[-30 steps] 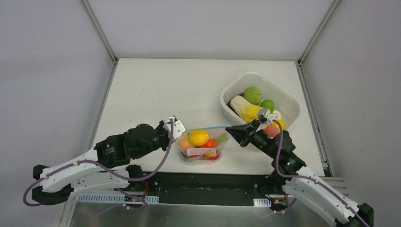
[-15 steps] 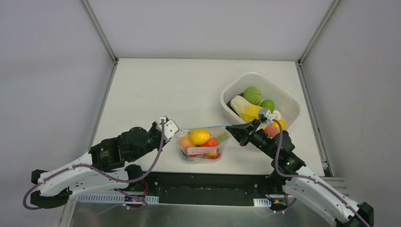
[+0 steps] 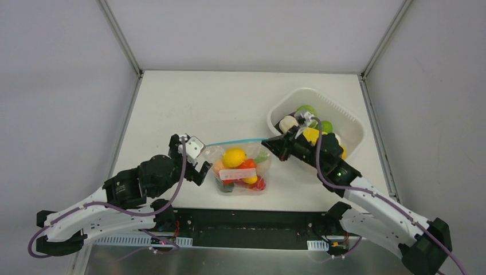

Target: Place the food in the zip-top bag and seal the zipper

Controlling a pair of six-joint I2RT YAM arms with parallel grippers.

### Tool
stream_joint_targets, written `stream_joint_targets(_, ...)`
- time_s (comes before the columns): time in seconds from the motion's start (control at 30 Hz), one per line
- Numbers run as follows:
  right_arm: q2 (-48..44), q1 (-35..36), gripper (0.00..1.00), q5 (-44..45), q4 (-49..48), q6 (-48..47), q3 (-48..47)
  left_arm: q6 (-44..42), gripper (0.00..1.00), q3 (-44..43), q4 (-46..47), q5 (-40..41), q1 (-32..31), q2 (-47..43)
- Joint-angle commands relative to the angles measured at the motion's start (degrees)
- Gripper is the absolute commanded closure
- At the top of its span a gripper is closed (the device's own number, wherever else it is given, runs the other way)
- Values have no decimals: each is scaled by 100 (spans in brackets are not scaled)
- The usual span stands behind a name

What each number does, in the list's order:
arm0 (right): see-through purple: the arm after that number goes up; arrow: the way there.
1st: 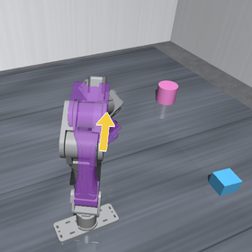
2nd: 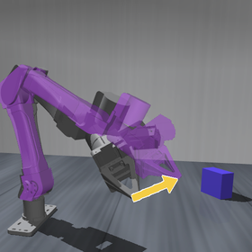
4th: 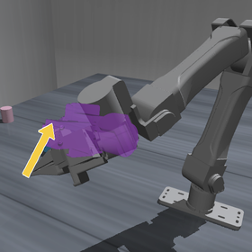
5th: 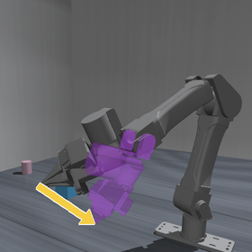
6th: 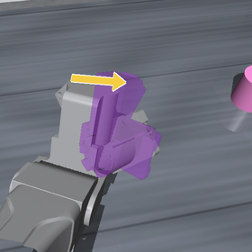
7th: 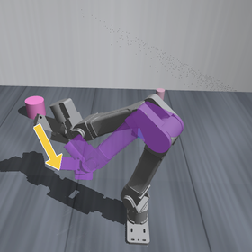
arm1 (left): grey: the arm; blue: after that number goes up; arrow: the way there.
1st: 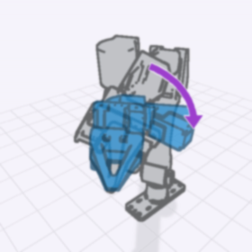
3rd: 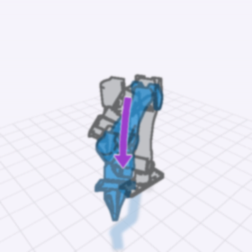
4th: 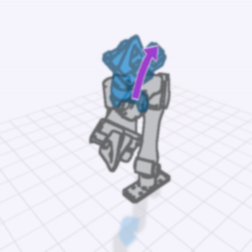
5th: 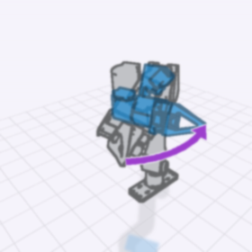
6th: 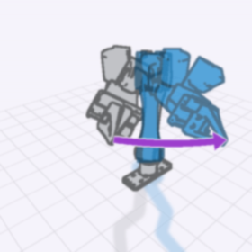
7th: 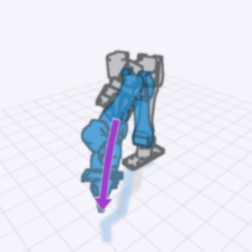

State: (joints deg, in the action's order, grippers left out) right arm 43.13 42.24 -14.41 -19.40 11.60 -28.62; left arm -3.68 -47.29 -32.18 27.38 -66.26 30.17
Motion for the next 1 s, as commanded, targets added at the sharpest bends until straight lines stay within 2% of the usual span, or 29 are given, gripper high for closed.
stream_joint_targets(0.0, 1271, -5, 100, -189, 259, -38, -1615, 1102, 5, -82, 79, 696, 34, -509)
stream_joint_targets(0.07, 1871, -10, 100, -143, 487, -125, -2341, 1368, 1, -62, -86, 901, 30, -879)
stream_joint_targets(0.2, 2800, -24, 100, -170, 652, -301, -3647, 1795, 1, -185, -622, 1304, 28, -1470)
stream_joint_targets(0.3, 3222, -27, 100, -221, 635, -585, -4104, 1819, 1, -155, -645, 1073, 25, -1766)
stream_joint_targets(0.37, 3335, -29, 100, -608, 750, -780, -4170, 1819, 1, -154, -691, 989, 25, -1799)
stream_joint_targets(0.47, 3179, 68, 100, -1325, 1245, -835, -3753, 1844, 1, -236, -868, 1031, 25, -1642)
stream_joint_targets(0.63, 2322, 701, 97, -2677, 1183, -1496, -1938, 1797, 1, -295, -813, 1001, 33, -1314)
stream_joint_targets(0.67, 2251, 758, 93, -2760, 1117, -1408, -1762, 1781, 1, -267, -718, 1006, 27, -1285)
stream_joint_targets(0.73, 2239, 783, 69, -3155, 1188, -1321, -1623, 1734, 1, -185, -505, 1007, 26, -1268)
stream_joint_targets(0.83, 2180, 779, 50, -3411, 1375, -1287, -1656, 1666, 1, -170, -352, 1039, 26, -1229)
stream_joint_targets(0.9, 2038, 780, 31, -3585, 1381, -1245, -1711, 1668, 1, -189, -371, 1059, 33, -1187)
stream_joint_targets(0.97, 1756, 779, 27, -3712, 1338, -1192, -1860, 1691, 1, -197, -380, 1057, 34, -1166)
